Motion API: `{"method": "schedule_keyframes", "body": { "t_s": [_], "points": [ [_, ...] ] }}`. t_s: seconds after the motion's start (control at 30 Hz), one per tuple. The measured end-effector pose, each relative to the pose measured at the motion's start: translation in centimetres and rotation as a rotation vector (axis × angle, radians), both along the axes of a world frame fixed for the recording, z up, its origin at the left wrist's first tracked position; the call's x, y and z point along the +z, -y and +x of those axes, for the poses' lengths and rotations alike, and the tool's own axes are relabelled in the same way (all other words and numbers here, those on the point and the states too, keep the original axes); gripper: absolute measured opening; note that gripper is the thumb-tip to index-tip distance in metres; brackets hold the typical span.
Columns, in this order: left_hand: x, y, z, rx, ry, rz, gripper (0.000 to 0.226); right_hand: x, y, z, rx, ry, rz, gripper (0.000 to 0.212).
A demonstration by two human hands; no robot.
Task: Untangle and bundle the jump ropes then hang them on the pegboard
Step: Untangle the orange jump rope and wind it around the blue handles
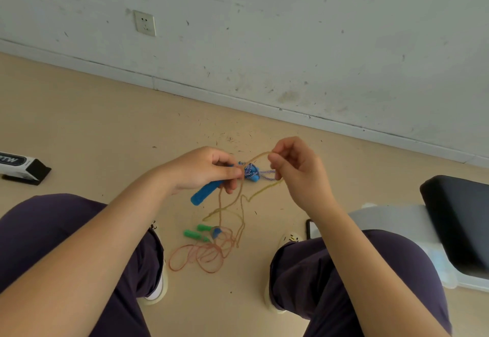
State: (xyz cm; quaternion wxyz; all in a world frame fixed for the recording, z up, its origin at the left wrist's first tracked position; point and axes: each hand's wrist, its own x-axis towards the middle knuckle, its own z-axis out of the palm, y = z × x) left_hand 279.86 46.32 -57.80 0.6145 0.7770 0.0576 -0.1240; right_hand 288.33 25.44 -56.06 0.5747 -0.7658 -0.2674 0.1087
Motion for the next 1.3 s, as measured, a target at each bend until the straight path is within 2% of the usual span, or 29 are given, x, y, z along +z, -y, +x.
{"method": "schedule_keyframes", "body": {
  "t_s": [0.07, 0.1, 0.17, 0.27, 0.37, 0.5, 0.67, 0.73, 0.83, 0.93, 1.03, 1.17, 1.23, 1.3],
  "points": [
    [-0.2, -0.6, -0.2, -0.007, -0.037, 0.178, 0.02, 0.1, 0.2, 0.4, -0.071, 0.004, 0.049, 0.018],
    [-0.2, -0.8, -0.2, 0.014, -0.041, 0.208, 0.023, 0.0, 0.4, 0.6, -0.084, 0.006, 0.05, 0.018],
    [0.1, -0.9, -0.2, 0.063, -0.027, 0.131, 0.024, 0.0, 0.6, 0.8, -0.042, -0.024, 0.013, 0.017],
    [0.6, -0.3, -0.1, 0.05, 0.013, -0.051, 0.024, -0.2, 0.5, 0.3, 0.124, -0.078, -0.068, 0.032],
    [0.6, 0.6, 0.0, -0.018, 0.016, -0.123, 0.023, -0.8, -0.3, -0.9, 0.243, -0.112, -0.096, 0.023],
    [0.7, 0.3, -0.1, -0.012, -0.009, -0.117, 0.021, -1.1, -0.4, -0.7, 0.159, -0.064, -0.058, 0.013],
    [0.6, -1.2, -0.4, 0.051, -0.054, -0.008, 0.02, -0.4, 0.4, 0.9, -0.121, -0.03, 0.081, 0.013],
    [0.6, -1.2, -0.4, 0.078, -0.041, -0.006, 0.02, -0.2, 0.7, 1.0, -0.095, -0.033, 0.043, 0.014],
    [0.6, -0.5, -0.3, 0.071, -0.001, -0.06, 0.017, -0.3, 0.4, 0.2, 0.086, -0.091, -0.035, 0.026],
    [0.4, 0.7, -0.2, 0.005, 0.019, -0.144, 0.017, -0.9, -0.4, -1.0, 0.193, -0.103, -0.094, 0.017],
    [0.3, 0.7, 0.0, -0.006, 0.025, -0.166, 0.015, -0.9, -0.6, -0.9, 0.116, -0.035, -0.099, 0.013],
    [0.2, -0.3, 0.0, 0.048, 0.046, -0.198, 0.013, -0.1, 0.1, 0.3, -0.145, -0.053, 0.08, 0.01],
    [0.0, -0.4, -0.1, 0.062, 0.057, -0.191, 0.013, 0.1, 0.3, 0.4, -0.116, -0.093, 0.097, 0.007],
    [-0.1, -0.1, -0.1, 0.056, 0.061, -0.191, 0.013, 0.0, 0.1, -0.1, 0.003, -0.103, 0.04, 0.016]
  ]
}}
